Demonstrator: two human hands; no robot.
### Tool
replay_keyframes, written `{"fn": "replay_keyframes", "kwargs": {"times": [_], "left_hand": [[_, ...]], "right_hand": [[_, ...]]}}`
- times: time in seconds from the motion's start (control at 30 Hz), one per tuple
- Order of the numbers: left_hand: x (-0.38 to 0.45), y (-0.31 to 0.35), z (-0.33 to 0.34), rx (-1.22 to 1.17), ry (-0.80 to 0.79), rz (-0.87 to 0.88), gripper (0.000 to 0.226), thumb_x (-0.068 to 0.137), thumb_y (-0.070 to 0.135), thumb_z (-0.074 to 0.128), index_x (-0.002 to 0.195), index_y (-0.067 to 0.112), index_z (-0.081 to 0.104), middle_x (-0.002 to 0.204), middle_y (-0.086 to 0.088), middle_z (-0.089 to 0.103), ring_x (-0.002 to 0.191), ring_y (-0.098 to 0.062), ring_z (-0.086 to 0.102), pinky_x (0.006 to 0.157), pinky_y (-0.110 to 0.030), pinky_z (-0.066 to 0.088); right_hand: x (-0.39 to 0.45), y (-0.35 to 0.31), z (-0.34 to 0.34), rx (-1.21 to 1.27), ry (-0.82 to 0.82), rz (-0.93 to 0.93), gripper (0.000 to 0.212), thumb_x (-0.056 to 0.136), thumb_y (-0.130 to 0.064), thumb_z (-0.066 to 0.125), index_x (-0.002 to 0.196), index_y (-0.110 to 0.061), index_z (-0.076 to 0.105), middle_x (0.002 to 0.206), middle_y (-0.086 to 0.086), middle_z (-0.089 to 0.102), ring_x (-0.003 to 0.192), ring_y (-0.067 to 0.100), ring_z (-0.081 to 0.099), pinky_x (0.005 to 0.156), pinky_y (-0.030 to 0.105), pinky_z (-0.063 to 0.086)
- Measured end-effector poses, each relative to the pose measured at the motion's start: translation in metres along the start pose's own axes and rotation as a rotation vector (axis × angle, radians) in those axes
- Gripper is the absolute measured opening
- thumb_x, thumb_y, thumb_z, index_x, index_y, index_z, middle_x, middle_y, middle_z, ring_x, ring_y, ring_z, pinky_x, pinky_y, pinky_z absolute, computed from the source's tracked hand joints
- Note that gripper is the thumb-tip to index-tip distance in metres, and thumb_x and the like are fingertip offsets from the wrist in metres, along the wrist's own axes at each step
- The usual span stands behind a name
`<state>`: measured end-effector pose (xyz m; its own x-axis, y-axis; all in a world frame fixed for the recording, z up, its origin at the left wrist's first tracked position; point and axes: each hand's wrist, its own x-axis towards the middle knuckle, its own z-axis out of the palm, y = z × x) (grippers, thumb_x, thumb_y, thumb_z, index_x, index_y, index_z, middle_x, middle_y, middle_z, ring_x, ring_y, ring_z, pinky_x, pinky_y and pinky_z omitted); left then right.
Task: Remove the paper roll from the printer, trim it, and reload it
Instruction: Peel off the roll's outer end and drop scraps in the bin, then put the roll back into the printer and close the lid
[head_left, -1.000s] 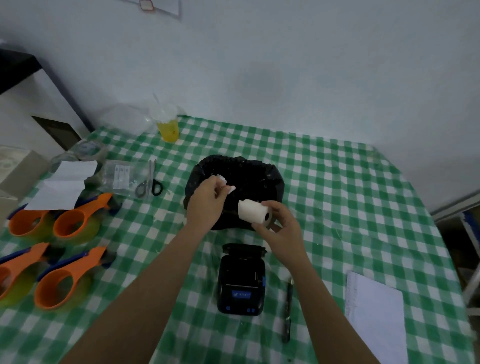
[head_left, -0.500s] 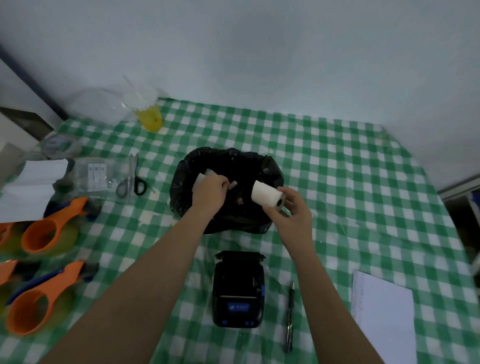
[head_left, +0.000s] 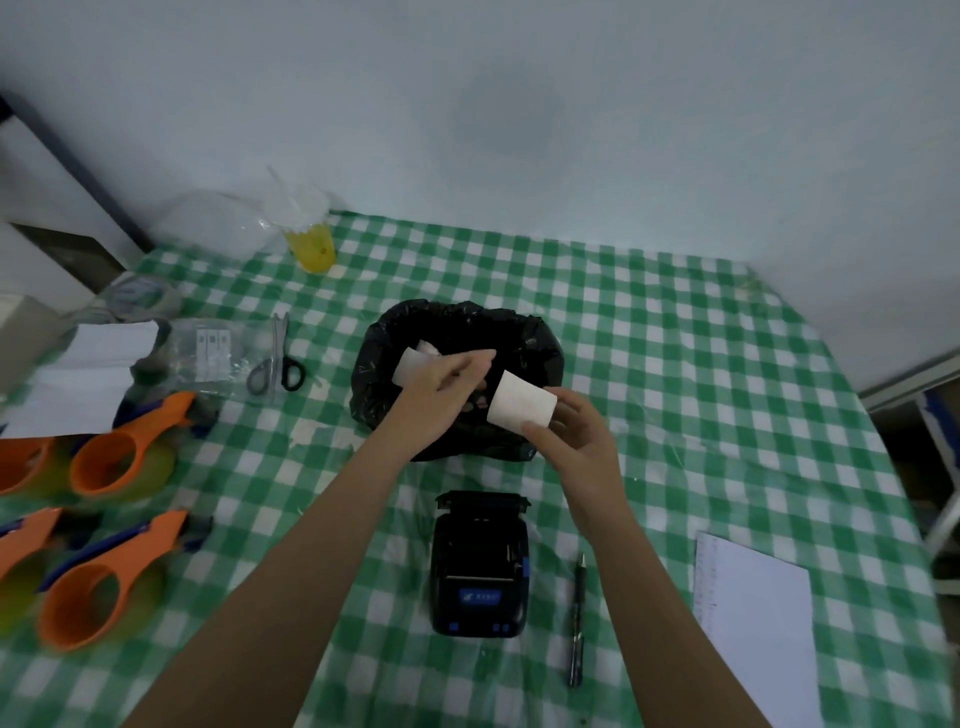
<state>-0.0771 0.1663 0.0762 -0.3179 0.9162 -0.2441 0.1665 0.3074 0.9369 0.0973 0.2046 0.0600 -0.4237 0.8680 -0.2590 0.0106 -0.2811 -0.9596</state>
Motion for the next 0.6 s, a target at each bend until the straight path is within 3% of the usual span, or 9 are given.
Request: {"fn": "replay_keyframes", "kwargs": {"times": [0.1, 0.2, 0.3, 0.47, 0.6], "left_hand": [[-0.034, 0.008, 0.004, -0.189, -0.128, -0.011, 0.033, 0.090, 0.027, 0.055, 0.122, 0.034, 0.053, 0.120, 0.013, 0.056, 0.104, -0.004, 0.060, 0.083, -0.021, 0.057], [-0.060, 0.011, 0.007, -0.121, -0.162, 0.046, 0.045, 0.083, 0.025, 0.065, 0.123, 0.037, 0.050, 0.127, 0.009, 0.056, 0.107, -0.008, 0.062, 0.090, -0.031, 0.056], [-0.081, 0.013, 0.008, -0.061, -0.124, 0.099, 0.049, 0.081, 0.022, 0.068, 0.126, 0.027, 0.051, 0.121, 0.007, 0.061, 0.107, -0.007, 0.062, 0.093, -0.033, 0.054], [-0.113, 0.011, 0.005, -0.022, -0.089, 0.128, 0.041, 0.079, 0.020, 0.071, 0.113, 0.037, 0.056, 0.115, 0.013, 0.061, 0.106, -0.005, 0.059, 0.089, -0.032, 0.056], [-0.134, -0.007, 0.008, 0.009, -0.126, 0.094, 0.043, 0.079, 0.011, 0.070, 0.111, 0.033, 0.053, 0.114, 0.017, 0.055, 0.105, 0.002, 0.054, 0.091, -0.035, 0.055]], "right_hand": [[-0.022, -0.007, 0.003, 0.157, -0.052, 0.056, 0.030, 0.084, -0.001, 0.062, 0.109, -0.016, 0.060, 0.109, 0.010, 0.067, 0.099, 0.024, 0.066, 0.078, 0.028, 0.055], [-0.045, -0.016, 0.007, 0.248, -0.103, 0.065, 0.024, 0.085, -0.001, 0.060, 0.099, -0.020, 0.064, 0.099, 0.007, 0.070, 0.090, 0.018, 0.069, 0.075, 0.024, 0.058], [-0.063, -0.020, 0.008, 0.275, -0.141, 0.069, 0.024, 0.085, -0.001, 0.059, 0.096, -0.021, 0.064, 0.097, 0.008, 0.070, 0.088, 0.017, 0.069, 0.074, 0.022, 0.058], [-0.088, -0.020, 0.003, 0.038, -0.216, 0.039, 0.022, 0.086, -0.016, 0.062, 0.105, -0.028, 0.064, 0.108, 0.000, 0.068, 0.097, 0.015, 0.068, 0.079, 0.026, 0.057], [-0.102, -0.007, -0.005, -0.188, -0.276, 0.023, 0.027, 0.082, -0.011, 0.069, 0.106, -0.020, 0.061, 0.108, 0.006, 0.066, 0.091, 0.024, 0.069, 0.079, 0.035, 0.059]]}}
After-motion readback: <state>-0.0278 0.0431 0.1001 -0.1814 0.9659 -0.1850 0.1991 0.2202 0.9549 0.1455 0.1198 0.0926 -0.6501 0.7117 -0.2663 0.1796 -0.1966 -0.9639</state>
